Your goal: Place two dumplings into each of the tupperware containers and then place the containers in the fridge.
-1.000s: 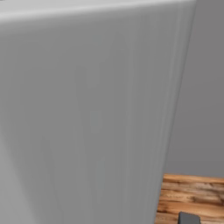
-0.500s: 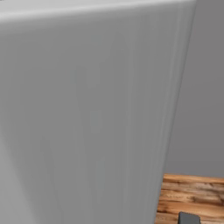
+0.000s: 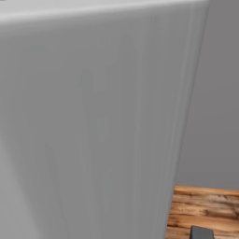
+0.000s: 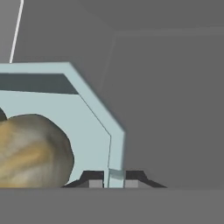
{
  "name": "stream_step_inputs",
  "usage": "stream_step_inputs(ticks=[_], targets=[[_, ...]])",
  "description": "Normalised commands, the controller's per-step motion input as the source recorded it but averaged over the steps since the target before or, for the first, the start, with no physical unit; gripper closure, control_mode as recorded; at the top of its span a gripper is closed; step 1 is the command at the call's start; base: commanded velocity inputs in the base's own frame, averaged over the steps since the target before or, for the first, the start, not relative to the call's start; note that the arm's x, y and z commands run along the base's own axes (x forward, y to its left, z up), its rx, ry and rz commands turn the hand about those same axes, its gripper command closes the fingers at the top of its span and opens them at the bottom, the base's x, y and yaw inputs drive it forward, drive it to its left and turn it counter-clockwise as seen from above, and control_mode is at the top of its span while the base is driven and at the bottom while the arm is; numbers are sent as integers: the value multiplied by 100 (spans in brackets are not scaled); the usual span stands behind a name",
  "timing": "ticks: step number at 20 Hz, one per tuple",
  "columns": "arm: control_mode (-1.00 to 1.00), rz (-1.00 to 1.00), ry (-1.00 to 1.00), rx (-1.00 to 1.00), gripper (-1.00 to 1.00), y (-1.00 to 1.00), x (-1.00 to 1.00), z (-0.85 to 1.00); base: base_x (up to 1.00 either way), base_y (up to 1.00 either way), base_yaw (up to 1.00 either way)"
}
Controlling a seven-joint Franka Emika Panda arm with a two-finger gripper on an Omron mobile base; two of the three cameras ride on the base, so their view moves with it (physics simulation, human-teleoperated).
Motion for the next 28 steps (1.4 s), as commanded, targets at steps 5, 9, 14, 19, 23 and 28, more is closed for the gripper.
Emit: stream_step_inputs(ticks=[5, 9, 14, 19, 23, 28], targets=[[-100, 0, 0, 0, -100, 0, 0, 0, 0, 0, 0], [-100, 0, -20, 0, -100, 0, -8, 0, 0, 0, 0], [-100, 3, -32, -1, -100, 6, -68, 2, 0, 0, 0], [-100, 11, -17, -1, -100, 18, -98, 29, 0, 0, 0], [-100, 11, 3, -7, -100, 11, -97, 27, 0, 0, 0], [-100, 15, 19, -18, -100, 12, -100, 13, 0, 0, 0]])
